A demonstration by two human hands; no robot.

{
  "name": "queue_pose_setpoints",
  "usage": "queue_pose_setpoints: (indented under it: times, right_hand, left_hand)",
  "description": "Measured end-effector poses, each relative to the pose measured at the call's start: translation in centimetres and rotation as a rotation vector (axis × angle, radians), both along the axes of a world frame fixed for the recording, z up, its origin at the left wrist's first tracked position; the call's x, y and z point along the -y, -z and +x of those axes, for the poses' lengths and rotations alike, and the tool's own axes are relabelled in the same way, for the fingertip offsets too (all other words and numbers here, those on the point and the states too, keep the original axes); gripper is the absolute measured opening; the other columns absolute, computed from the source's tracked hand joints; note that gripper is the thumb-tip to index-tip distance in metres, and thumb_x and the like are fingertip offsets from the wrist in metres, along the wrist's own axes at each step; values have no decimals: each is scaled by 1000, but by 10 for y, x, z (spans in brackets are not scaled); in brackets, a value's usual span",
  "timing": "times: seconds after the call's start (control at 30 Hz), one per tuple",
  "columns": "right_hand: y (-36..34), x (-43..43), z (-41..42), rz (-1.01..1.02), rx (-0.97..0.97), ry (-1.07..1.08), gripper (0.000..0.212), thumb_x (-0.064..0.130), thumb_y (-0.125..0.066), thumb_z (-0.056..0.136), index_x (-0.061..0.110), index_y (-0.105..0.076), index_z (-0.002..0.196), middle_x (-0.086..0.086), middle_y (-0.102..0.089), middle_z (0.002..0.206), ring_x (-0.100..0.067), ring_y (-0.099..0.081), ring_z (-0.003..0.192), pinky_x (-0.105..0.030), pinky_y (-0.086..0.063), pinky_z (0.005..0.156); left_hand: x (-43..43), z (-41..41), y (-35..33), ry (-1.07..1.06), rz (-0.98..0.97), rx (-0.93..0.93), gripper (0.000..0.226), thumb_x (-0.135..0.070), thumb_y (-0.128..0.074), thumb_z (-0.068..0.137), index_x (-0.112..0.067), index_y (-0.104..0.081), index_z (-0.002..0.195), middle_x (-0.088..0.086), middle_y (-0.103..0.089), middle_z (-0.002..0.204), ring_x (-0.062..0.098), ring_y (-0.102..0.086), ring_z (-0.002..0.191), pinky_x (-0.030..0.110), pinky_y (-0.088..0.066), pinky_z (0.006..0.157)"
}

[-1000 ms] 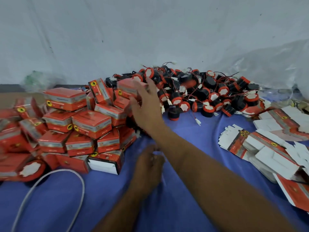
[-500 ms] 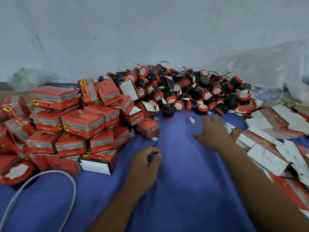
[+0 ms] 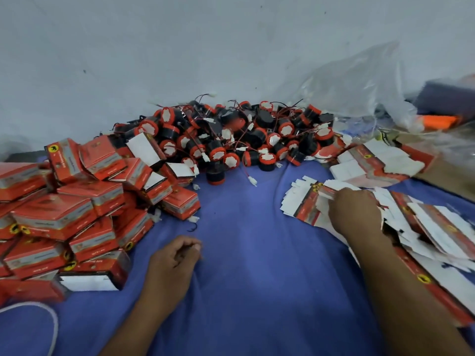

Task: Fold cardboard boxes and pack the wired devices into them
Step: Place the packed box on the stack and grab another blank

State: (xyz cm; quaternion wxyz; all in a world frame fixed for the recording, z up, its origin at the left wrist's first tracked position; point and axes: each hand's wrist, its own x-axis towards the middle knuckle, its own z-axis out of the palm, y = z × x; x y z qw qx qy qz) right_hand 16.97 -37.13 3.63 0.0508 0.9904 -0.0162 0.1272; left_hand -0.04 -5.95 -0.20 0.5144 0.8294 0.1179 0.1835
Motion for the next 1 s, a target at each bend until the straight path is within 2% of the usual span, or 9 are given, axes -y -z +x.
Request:
queue_pose_setpoints:
  times: [0.13, 0.27, 0.37, 0.47, 0.53, 0.63, 0.8, 0.9, 1.0]
  right_hand:
    - [-11, -2, -7, -76, 136, -38, 23, 19, -49, 97, 19, -71, 92, -3, -71, 87, -23, -66, 82, -28, -38, 69]
    - [-14, -12, -13, 17, 170, -114, 28, 26, -43, 103, 28, -71, 108, -3, -70, 95, -28, -63, 92, -35, -43, 80]
    - [-24, -27, -23, 381, 438, -331, 20, -5, -51, 89, 7, -65, 95, -12, -68, 94, -35, -61, 88, -36, -46, 71]
    - [-26, -56, -48, 952, 682, -534, 13, 15, -56, 99, 13, -68, 95, 7, -69, 87, -8, -59, 75, -21, -43, 65]
    - [-21, -83, -60, 1402, 405, -486, 29, 36, -55, 100, 17, -59, 78, 6, -63, 69, -4, -52, 60, -21, -42, 58]
    - [-1, -109, -64, 1783, -227, -464, 30, 23, -60, 100, 12, -56, 72, 1, -63, 62, -10, -56, 57, -28, -45, 58]
    - [22, -116, -73, 1407, -599, -649, 34, 29, -65, 98, -5, -68, 99, -21, -71, 88, -17, -65, 75, -38, -54, 72]
    - [14, -118, -80, 1772, -799, -720, 50, 45, -47, 102, 2, -67, 119, -20, -65, 124, -35, -58, 117, -51, -43, 106]
    - [5, -120, -86, 1926, -868, -862, 52, 49, -60, 93, 7, -63, 124, -15, -59, 134, -38, -50, 127, -54, -36, 111]
  left_hand:
    - [3, 0, -2, 2, 23, 8, 21, -9, -61, 96, -23, -70, 83, -9, -72, 80, 5, -66, 74, 21, -52, 70]
    - [4, -1, -4, -4, 16, 10, 20, -7, -61, 95, -20, -71, 85, -5, -72, 81, 5, -66, 75, 24, -53, 70]
    - [5, -3, -6, -4, 22, -8, 17, -11, -61, 96, -24, -70, 89, -1, -71, 82, 5, -65, 77, 33, -52, 71]
    - [8, -5, -10, -9, -9, 43, 16, -18, -60, 97, -29, -67, 106, -4, -71, 101, 2, -66, 87, 32, -55, 81]
    - [11, -6, -13, -10, -57, 134, 26, -29, -61, 96, -37, -59, 121, -18, -65, 118, -4, -62, 103, 17, -52, 82]
    - [13, -4, -14, 23, -263, 262, 61, -37, -69, 88, -34, -43, 143, -27, -58, 130, -4, -60, 113, 16, -54, 80]
    - [5, 1, -4, 76, -415, 302, 75, -8, -66, 88, -35, -33, 151, -6, -69, 123, 13, -67, 111, 22, -57, 75]
    - [-1, 4, 0, 87, -473, 274, 71, -11, -65, 87, -39, -39, 147, -6, -68, 125, 14, -66, 114, 28, -57, 81]
    - [4, 5, 2, 152, -520, 175, 73, -22, -66, 82, -43, -39, 147, -4, -63, 134, 17, -60, 123, 41, -52, 95]
